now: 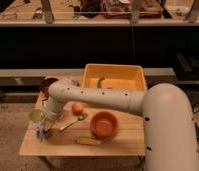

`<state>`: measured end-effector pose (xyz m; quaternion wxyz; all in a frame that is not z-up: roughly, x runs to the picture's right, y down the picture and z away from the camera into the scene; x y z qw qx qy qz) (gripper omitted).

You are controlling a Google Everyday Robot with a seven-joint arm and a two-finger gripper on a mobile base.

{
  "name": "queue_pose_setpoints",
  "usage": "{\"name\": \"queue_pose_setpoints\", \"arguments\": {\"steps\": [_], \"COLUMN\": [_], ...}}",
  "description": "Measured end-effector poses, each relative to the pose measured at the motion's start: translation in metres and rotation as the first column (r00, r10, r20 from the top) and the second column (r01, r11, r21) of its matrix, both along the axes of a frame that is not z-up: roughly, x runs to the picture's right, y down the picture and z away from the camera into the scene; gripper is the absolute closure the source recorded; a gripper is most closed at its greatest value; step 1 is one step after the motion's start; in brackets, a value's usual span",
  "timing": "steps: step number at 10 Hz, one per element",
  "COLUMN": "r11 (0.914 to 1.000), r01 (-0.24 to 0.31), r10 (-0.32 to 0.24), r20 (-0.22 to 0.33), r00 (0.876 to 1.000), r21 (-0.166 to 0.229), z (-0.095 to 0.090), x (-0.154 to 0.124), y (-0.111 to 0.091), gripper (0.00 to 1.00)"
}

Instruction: Place towel in metal cup

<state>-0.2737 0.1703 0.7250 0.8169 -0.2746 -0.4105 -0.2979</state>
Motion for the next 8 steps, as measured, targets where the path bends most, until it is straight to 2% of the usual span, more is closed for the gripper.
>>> {"name": "queue_pose_setpoints", "arguments": {"steps": [5, 8], "r11": [0.9999, 0.9995], "r01": [0.005, -0.031], "r10": [-0.005, 0.031], "r20": [-0.018, 0.0], "r00": [1.0, 1.0], "r21": [0.009, 0.011], "z": [-0.001, -0.006], "x": [0.0, 0.026], "y": [0.0, -0.001], "gripper": [0.2, 0.2]}}
